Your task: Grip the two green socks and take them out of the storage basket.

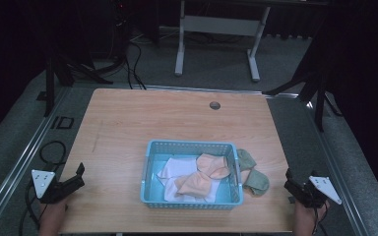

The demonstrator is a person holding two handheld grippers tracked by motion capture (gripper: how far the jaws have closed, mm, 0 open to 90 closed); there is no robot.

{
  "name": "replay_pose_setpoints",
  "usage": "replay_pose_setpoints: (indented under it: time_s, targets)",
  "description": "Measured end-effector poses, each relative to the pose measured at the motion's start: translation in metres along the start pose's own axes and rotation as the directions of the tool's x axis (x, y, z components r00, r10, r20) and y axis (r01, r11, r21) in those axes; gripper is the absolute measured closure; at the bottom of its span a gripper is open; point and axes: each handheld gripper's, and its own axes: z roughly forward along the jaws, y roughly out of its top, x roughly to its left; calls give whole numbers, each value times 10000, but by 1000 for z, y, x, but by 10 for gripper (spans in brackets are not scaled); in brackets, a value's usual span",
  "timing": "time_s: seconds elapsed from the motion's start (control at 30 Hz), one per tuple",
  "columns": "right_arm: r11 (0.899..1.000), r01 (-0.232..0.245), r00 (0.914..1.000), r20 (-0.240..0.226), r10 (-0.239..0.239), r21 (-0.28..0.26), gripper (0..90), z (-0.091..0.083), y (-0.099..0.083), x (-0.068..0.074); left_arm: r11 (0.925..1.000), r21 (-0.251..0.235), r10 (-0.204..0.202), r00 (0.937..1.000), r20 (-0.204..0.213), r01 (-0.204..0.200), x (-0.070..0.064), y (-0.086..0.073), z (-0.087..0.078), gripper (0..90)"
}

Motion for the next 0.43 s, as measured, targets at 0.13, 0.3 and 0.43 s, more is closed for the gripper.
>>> replay_pose_setpoints:
  time_s: [0.13, 0.3, 0.43]
  targets:
    - [9996, -274, 9996, -78, 274, 24, 139, 2, 0, -5, 10000, 9, 19, 10000, -14, -19, 0, 0, 0, 4]
    - [9998, -195, 9996, -216, 195, 0, 139, 6, 2, -5, 10000, 40, 31, 10000, -38, -31, 0, 0, 0, 4]
    - [9995, -287, 9990, -344, 284, -88, 139, 6, 2, -6, 10000, 42, 6, 10000, -57, -6, 0, 0, 1, 4]
